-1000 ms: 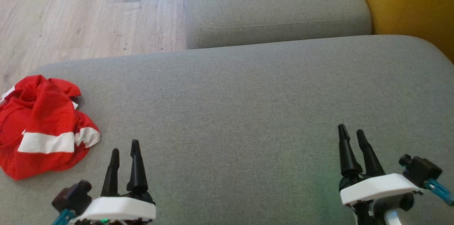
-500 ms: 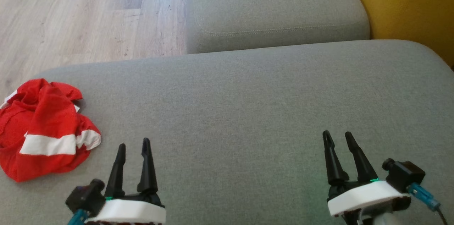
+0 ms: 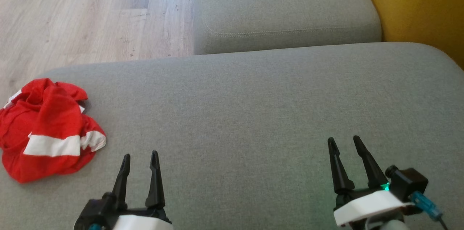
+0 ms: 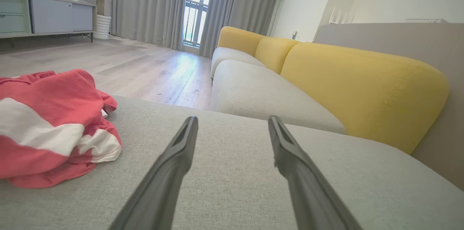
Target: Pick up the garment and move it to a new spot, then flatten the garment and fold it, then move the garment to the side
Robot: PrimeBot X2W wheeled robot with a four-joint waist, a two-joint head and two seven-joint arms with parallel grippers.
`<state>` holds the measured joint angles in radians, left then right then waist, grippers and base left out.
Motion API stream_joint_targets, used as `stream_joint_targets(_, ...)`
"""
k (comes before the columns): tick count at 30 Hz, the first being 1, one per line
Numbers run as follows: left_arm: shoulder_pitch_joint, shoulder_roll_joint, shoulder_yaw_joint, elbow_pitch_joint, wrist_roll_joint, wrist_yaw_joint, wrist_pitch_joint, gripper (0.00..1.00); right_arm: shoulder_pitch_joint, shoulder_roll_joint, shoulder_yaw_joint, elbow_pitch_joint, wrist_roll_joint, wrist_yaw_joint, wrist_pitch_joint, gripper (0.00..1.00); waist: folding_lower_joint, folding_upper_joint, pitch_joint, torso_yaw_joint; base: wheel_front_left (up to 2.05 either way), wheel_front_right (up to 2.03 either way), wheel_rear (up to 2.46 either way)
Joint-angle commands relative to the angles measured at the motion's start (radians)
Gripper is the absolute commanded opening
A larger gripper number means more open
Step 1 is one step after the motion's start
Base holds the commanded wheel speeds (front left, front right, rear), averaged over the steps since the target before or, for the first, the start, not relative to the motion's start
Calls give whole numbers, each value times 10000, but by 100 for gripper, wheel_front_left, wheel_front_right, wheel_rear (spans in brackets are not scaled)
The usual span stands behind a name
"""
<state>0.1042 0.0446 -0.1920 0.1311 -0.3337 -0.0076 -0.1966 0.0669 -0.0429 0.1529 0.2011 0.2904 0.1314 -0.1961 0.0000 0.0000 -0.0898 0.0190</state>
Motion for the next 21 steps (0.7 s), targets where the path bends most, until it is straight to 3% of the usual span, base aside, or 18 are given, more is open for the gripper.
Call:
stream_joint_targets(1, -396, 47, 283, -282, 368, 82, -171, 100, -261, -65, 152, -284, -352, -6, -180, 100, 0, 0, 5, 17, 0, 0, 0)
stream_joint_targets(21, -252, 56, 367, -227, 2143, 369, -651, 100, -156, -74, 51, -138, -2217, -7, -657, 100, 0, 0, -132, 6, 0, 0, 0)
